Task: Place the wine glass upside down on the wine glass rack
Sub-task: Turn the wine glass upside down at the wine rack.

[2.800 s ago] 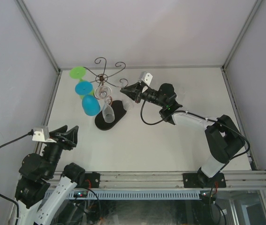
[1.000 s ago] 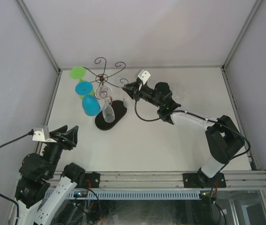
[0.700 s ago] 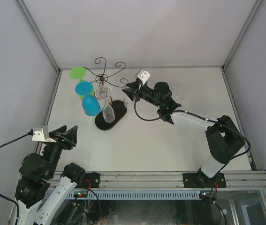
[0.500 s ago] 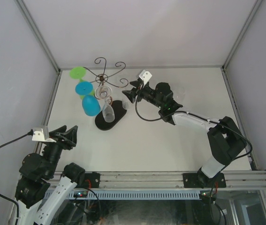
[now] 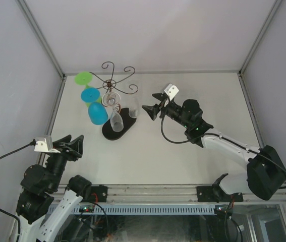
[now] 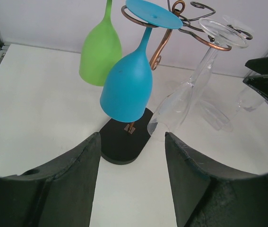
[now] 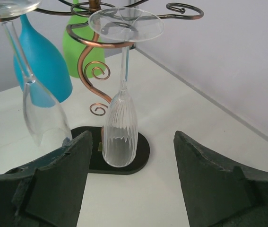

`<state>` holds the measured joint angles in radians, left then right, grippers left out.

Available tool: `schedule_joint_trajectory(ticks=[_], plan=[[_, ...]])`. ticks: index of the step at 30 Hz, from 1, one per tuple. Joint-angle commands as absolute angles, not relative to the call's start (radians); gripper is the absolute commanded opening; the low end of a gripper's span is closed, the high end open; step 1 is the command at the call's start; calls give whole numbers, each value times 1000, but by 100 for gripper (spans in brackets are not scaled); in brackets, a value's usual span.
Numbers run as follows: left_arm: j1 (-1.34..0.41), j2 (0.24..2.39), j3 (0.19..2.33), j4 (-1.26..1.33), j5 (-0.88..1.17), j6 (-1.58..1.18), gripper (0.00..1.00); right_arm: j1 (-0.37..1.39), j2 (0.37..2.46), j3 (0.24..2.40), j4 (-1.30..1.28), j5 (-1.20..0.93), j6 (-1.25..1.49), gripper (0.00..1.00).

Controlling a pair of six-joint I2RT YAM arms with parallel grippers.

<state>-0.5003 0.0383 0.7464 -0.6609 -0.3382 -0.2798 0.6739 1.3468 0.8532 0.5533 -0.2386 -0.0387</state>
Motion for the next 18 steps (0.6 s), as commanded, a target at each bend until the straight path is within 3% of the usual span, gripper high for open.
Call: schedule_joint_trajectory(ticks=[1, 18], plan=[[-491, 42, 725, -640, -350, -296, 61, 677, 1258, 812, 506, -224, -25, 69], [-491, 44, 724, -639, -350, -300, 61, 679, 940, 785, 78, -114, 43, 74]])
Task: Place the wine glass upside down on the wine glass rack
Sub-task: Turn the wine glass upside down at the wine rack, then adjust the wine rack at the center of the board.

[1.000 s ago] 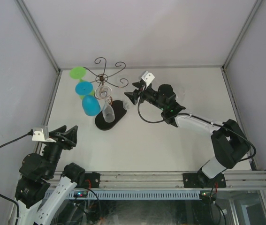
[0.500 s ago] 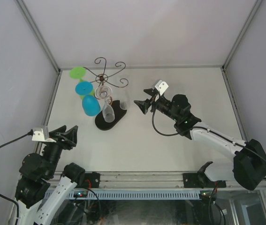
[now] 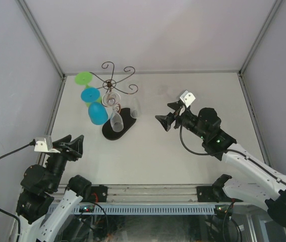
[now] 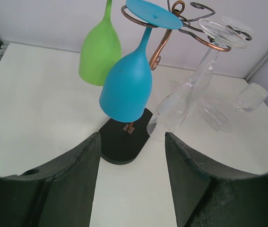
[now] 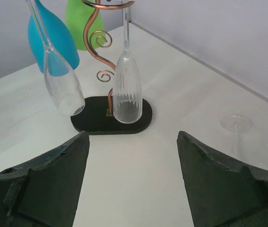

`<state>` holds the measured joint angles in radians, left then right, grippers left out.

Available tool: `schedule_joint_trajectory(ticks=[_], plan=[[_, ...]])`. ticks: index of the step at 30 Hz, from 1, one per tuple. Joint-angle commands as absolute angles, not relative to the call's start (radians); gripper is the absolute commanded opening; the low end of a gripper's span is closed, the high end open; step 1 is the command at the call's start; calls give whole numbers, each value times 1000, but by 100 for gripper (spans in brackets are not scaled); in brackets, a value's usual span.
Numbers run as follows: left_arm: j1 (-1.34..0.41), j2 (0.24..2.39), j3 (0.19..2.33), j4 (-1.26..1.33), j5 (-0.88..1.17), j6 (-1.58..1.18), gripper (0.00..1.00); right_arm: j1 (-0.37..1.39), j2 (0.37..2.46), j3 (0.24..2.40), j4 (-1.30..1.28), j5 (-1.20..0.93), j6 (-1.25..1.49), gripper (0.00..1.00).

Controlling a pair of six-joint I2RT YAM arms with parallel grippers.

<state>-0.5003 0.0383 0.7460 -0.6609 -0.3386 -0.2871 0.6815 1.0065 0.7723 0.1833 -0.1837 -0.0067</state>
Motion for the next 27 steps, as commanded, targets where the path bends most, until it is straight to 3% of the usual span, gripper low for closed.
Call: schedule_joint_trajectory(ticks=[1, 13, 19, 27], plan=[[-491, 45, 724, -638, -350, -299, 61, 674, 925, 790, 46, -106, 60, 74], [-491, 49, 741, -645, -335, -290, 61, 510, 950, 1013, -396, -221, 231, 76], [-491, 104, 829, -690, -364, -257, 61, 458, 981, 1075, -417, -267, 259, 76], [-491, 98, 806, -705, -339, -277, 61, 482, 1147, 1378, -457, -325, 225, 70]])
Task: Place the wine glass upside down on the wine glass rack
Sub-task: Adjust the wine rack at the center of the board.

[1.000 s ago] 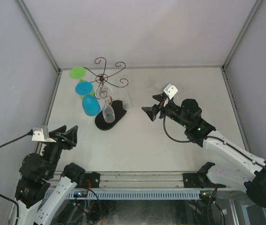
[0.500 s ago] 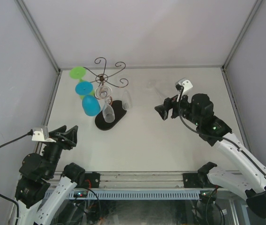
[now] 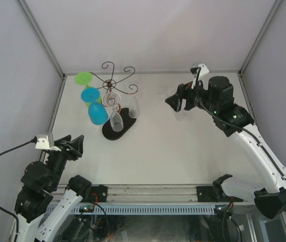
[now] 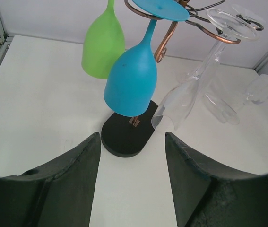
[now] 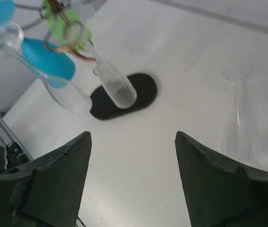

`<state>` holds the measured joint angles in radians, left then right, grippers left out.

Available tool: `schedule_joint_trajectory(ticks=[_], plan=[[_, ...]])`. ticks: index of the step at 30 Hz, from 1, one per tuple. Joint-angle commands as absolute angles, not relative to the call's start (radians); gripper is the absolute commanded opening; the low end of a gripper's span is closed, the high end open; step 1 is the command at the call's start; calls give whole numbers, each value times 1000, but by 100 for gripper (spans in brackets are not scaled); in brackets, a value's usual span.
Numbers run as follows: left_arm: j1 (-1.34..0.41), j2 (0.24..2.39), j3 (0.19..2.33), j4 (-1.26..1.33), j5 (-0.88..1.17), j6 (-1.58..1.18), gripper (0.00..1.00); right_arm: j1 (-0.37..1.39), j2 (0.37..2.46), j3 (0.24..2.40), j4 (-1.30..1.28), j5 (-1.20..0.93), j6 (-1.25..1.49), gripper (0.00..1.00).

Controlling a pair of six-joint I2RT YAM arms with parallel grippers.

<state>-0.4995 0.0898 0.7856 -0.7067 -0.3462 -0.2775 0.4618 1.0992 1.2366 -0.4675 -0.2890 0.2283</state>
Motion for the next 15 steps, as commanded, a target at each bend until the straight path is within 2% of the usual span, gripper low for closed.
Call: schedule_joint_trajectory(ticks=[1, 15], plan=[[-491, 96, 805, -711, -338, -279, 61, 496, 1167, 1413, -455, -321, 220, 69], [-491, 93, 772, -714, -339, -278, 61, 719, 1633, 2066, -645, -254, 101, 61]])
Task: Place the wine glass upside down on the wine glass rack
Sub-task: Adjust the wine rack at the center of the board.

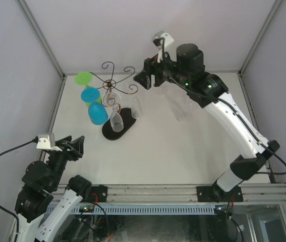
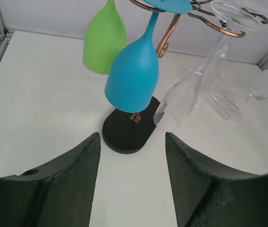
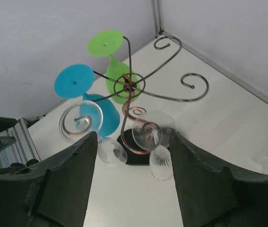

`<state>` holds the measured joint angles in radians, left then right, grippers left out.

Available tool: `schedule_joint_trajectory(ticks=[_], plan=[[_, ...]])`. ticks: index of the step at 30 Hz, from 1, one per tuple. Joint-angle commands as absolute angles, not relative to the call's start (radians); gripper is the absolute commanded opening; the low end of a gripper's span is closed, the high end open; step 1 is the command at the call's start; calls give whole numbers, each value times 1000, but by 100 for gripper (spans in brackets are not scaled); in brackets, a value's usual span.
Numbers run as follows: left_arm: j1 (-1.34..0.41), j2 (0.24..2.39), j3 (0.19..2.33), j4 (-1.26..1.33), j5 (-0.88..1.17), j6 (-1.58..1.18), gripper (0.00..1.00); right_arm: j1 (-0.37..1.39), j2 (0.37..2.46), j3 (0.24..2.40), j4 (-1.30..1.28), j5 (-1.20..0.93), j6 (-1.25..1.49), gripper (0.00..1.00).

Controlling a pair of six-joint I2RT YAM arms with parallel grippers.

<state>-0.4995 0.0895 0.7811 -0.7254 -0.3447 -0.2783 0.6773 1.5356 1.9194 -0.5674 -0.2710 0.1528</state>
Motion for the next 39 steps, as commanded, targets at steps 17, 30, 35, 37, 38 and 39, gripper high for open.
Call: schedule_joint_trajectory(ticks=[17, 30, 35, 37, 38, 39], plan=[[-491, 81, 764, -710, -345, -271, 61, 788, 1973, 2444, -612, -265, 88, 54], [-491, 76, 761, -709, -346, -270, 61, 795, 2103, 2506, -574, -266, 110, 49], [-491, 73, 759, -709, -351, -270, 61, 795, 2128, 2512, -560, -263, 108, 49], [-491, 73, 759, -709, -351, -270, 61, 795, 2137, 2516, -559, -262, 104, 49], [-491, 75, 759, -709, -350, -270, 61, 795, 2143, 2516, -558, -260, 102, 49], [-491, 75, 759, -709, -350, -270, 61, 794, 2147, 2517, -558, -260, 101, 49]])
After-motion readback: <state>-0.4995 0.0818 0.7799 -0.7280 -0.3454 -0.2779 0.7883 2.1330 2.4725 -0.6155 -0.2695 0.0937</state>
